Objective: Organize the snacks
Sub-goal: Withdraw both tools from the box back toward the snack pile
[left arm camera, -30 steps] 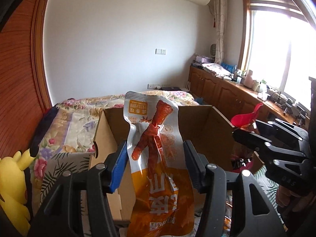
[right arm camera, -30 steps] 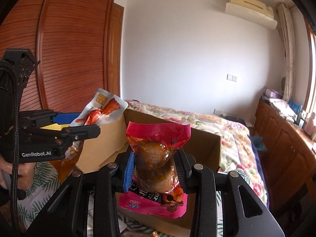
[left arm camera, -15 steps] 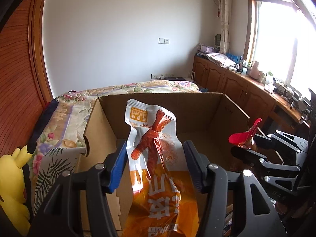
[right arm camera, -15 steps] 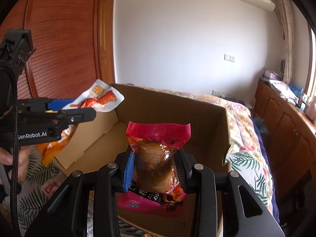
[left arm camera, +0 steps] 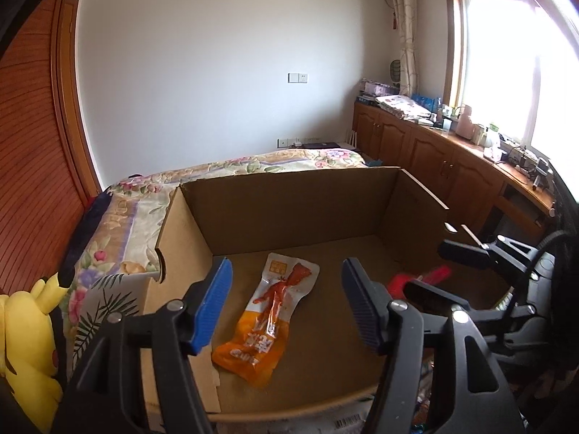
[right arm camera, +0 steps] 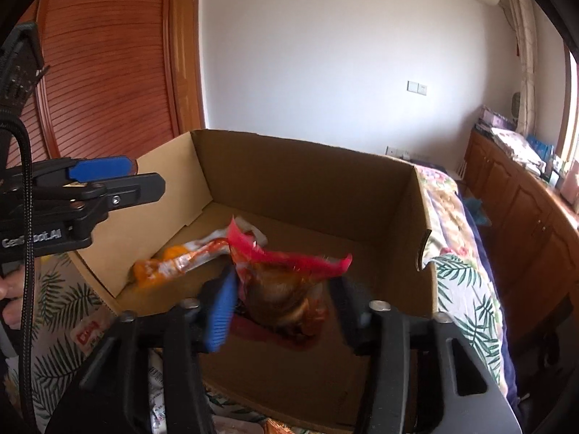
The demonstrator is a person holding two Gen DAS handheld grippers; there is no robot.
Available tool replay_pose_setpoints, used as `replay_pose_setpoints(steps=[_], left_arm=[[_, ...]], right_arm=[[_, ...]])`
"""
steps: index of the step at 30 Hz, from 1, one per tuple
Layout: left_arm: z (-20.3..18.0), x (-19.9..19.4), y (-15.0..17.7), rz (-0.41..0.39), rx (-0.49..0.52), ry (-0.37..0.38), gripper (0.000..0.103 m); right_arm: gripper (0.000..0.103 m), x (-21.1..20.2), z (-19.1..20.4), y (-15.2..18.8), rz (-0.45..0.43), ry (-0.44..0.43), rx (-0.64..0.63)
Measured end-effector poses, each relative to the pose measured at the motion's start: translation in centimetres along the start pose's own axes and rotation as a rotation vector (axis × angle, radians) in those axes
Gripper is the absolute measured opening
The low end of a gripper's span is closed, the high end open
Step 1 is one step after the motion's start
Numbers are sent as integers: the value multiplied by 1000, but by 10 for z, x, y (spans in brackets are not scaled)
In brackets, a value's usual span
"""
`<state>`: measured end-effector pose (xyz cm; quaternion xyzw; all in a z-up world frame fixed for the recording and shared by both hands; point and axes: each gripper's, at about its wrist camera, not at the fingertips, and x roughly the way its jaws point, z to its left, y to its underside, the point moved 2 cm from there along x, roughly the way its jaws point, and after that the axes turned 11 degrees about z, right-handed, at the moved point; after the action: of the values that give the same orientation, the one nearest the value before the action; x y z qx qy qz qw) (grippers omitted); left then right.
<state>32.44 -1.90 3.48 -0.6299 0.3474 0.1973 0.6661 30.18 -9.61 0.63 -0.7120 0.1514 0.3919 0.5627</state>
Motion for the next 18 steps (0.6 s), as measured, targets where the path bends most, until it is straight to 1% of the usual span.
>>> replay_pose_setpoints(steps=[3, 8, 13, 18], left_arm=[[-3, -12, 6, -8, 2, 8, 64], [-8, -34, 18, -24, 18, 10, 64], [-14, -58, 31, -38, 39, 3, 65], [-22, -76, 50, -40, 52, 5, 67]], right_arm=[[64, -6, 0, -2, -14, 9, -6], [64, -29, -3, 3, -41, 13, 9], [67, -62, -4, 21, -68, 20, 31], [71, -84, -7, 43, -72, 24, 61]])
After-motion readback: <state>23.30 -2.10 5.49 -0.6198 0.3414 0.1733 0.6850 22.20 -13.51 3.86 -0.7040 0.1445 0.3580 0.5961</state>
